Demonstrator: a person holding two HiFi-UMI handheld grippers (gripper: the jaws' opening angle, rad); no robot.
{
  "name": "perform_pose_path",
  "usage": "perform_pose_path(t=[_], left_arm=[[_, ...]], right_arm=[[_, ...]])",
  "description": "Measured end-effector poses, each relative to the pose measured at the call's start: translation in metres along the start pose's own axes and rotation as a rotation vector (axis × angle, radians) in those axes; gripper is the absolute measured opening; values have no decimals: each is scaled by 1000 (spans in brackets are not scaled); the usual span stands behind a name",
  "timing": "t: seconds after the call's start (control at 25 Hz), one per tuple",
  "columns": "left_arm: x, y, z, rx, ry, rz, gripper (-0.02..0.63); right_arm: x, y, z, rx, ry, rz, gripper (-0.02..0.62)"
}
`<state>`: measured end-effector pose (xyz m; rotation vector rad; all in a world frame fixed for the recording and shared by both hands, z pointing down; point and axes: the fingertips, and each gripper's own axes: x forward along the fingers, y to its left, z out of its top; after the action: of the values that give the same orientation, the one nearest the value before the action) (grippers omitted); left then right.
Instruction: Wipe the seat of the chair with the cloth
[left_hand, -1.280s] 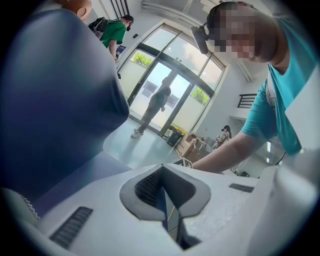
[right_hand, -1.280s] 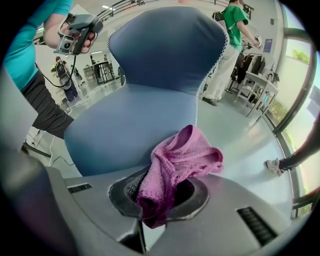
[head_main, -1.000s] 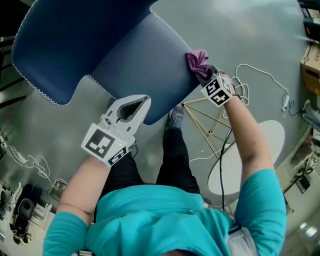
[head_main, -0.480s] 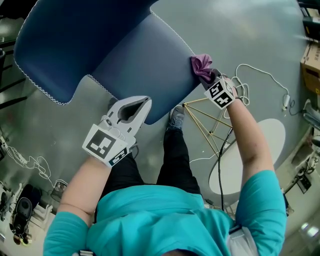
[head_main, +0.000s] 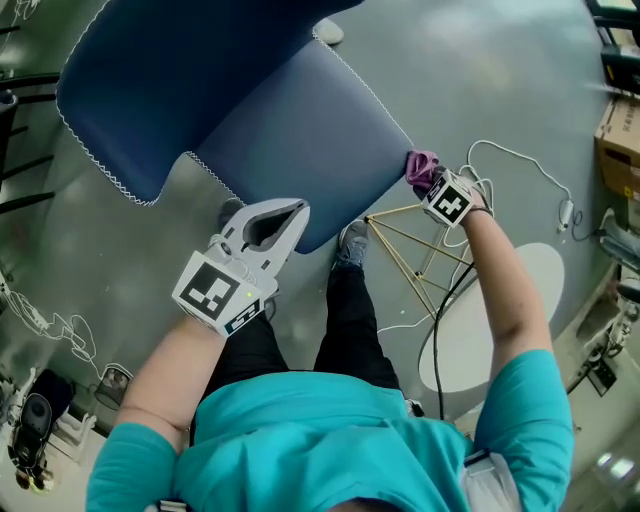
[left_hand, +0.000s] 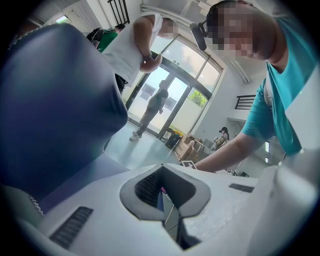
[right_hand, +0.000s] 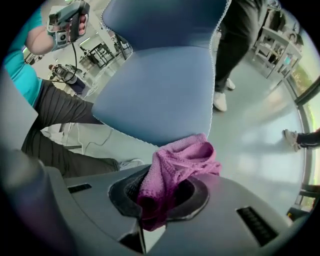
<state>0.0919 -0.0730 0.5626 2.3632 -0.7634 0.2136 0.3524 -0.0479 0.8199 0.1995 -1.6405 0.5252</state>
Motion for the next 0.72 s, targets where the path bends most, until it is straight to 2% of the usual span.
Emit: perform_pose_path(t=[0.04,0.12,0.24,0.36,0.52,0.72], left_arm=[[-6,3,2,-3,-9,6,4],[-19,11,6,-11,-26,21,3],[-40,25,10,-21,-48,44,3],[-61,41,13,-40,-73,69,3],[-90,64,10,-71,-92,88,4],[-120,84,8,-99,-115,113,4]], right_arm=[[-4,7,0,1,10,27,49],[-19,17,14,30,-32,75,49],[-49,22,61,117,-175,125,51],[-74,10,126,213,-335,138,51],[-88,-16,222,345,-513,92,51],[-90,-34,335,339,-665,-45,51]])
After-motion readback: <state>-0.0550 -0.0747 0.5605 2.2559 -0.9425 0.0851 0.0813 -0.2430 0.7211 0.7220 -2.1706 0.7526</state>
